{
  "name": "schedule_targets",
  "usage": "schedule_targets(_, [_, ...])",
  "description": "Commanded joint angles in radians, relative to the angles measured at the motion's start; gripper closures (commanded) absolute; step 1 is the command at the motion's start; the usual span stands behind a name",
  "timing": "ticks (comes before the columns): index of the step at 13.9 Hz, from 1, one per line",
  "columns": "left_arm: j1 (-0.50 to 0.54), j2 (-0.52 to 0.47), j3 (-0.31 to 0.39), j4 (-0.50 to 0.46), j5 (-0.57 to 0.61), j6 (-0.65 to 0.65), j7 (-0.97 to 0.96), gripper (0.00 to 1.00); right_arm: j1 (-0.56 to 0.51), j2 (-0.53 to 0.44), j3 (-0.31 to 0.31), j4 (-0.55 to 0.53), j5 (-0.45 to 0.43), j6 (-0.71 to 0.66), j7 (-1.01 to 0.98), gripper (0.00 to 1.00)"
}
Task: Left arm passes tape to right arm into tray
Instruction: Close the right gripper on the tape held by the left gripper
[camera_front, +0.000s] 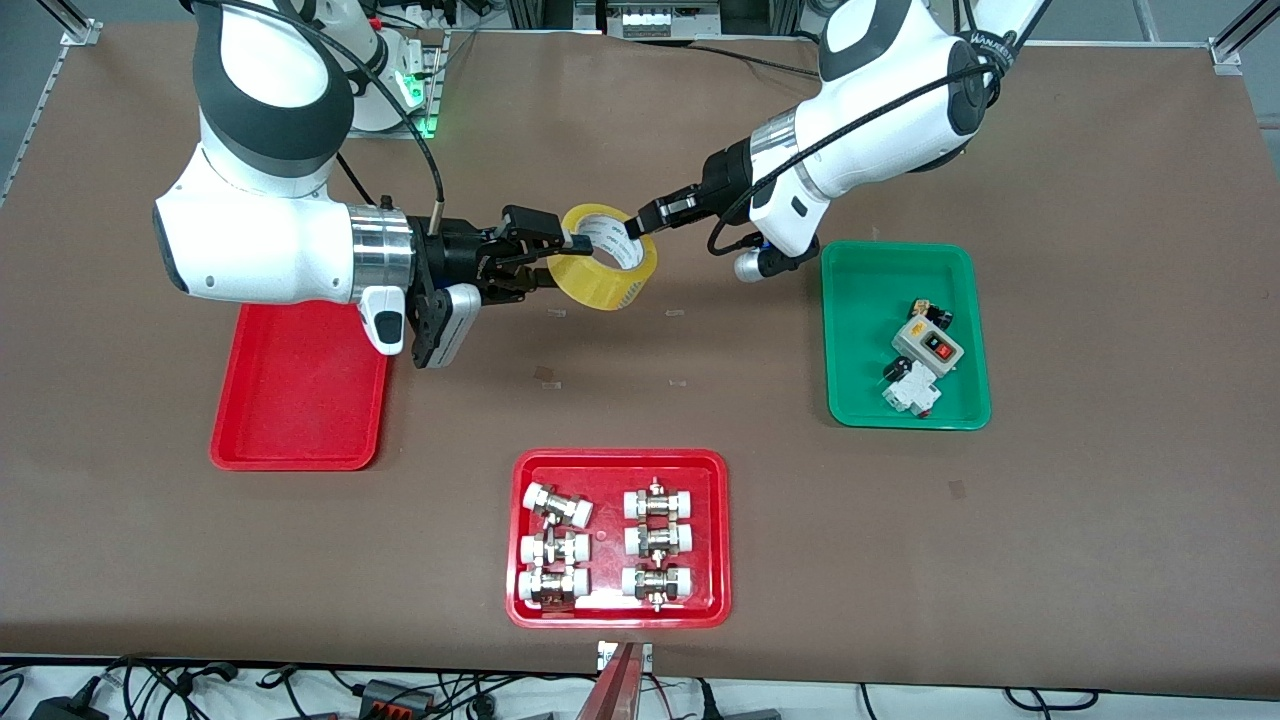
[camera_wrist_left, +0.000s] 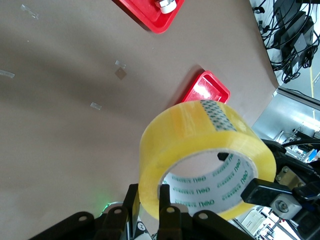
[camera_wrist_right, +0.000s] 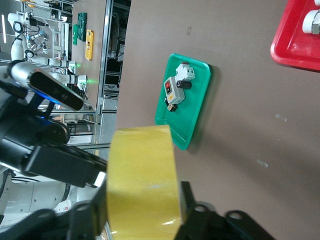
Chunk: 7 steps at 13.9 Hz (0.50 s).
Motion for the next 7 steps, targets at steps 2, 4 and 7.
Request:
schedule_targets(2, [0.003,-0.002,-0.010,0.018,-0.030,-0.001,0.004,0.88,0.002,0.008,-0.004,0.016,0.012,-0.004,0.001,0.67])
schedule_targets(4, [0.005,-0.003,-0.010,0.018,-0.030,-0.004,0.007,0.85,0.001,0.010,-0.004,0.016,0.012,-0.004,-0.004,0.67])
schedule_targets(7, [0.015,-0.023,-0.006,0.016,-0.003,-0.019,0.015,0.14,0.001,0.010,-0.004,0.016,0.012,-0.004,-0.009,0.67])
